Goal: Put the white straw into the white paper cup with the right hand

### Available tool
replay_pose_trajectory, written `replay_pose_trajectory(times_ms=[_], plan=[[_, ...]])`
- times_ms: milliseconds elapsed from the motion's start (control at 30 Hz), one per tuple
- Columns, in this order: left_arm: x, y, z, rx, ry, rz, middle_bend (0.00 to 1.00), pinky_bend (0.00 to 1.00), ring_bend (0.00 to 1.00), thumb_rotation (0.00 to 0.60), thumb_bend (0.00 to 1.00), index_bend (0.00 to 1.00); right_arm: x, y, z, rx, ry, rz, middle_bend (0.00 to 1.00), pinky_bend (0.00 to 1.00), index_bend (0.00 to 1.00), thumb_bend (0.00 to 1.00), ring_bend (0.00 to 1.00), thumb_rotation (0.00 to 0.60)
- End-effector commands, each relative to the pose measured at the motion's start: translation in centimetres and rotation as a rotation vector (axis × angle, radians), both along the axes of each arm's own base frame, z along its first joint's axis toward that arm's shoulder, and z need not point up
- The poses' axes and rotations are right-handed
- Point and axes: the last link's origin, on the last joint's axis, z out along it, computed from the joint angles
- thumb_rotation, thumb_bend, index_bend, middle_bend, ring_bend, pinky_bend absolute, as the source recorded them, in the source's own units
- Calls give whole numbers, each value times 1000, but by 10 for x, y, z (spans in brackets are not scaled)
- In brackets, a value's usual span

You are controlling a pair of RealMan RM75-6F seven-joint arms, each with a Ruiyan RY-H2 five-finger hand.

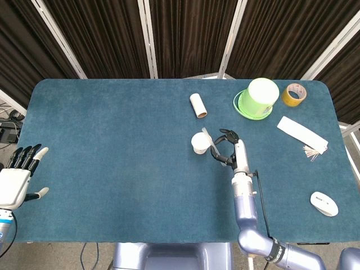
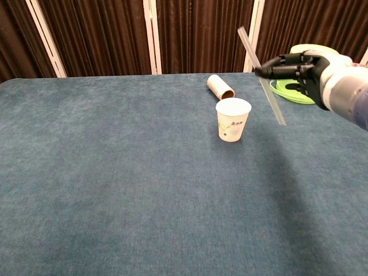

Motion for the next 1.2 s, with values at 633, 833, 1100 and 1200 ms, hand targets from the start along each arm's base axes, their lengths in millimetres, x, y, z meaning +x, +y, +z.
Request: replay_pose_trajectory(times_ms=[633, 833, 1100, 1200], plan=[[1, 3, 0, -2, -3, 7, 0, 0, 0, 600, 81, 0, 26, -51, -32, -95, -333, -12, 206, 0, 601, 369, 0, 600], [2, 5, 0, -4, -4, 11, 0, 0, 0, 600, 100, 0, 28, -61, -38, -101, -352, -18, 208, 0, 604, 369, 0, 600], [2, 7, 0, -5, -7, 17, 0, 0, 0, 600, 137, 0, 28, -73, -47, -72, -334, -28, 211, 0, 605, 367, 0, 600], [3, 7, -1, -6, -11, 20, 0, 0, 0, 600, 155, 0, 27, -79, -46, -69, -331, -28, 212, 0, 604, 366, 0, 600]])
